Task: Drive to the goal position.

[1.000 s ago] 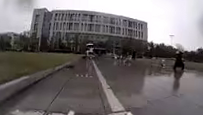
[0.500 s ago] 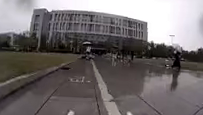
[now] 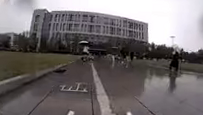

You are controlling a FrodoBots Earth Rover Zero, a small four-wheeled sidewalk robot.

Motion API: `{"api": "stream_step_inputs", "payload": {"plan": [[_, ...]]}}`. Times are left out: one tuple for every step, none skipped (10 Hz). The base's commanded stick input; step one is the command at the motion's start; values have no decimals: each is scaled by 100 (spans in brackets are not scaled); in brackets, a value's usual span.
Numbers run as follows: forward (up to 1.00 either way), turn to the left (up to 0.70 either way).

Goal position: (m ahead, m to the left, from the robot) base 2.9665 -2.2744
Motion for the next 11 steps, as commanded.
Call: {"api": "stream_step_inputs", "payload": {"plan": [[100,2],[100,1],[100,0],[100,0],[100,0],[100,-1],[100,-2],[100,-2],[100,-2],[100,-2],[100,-2]]}}
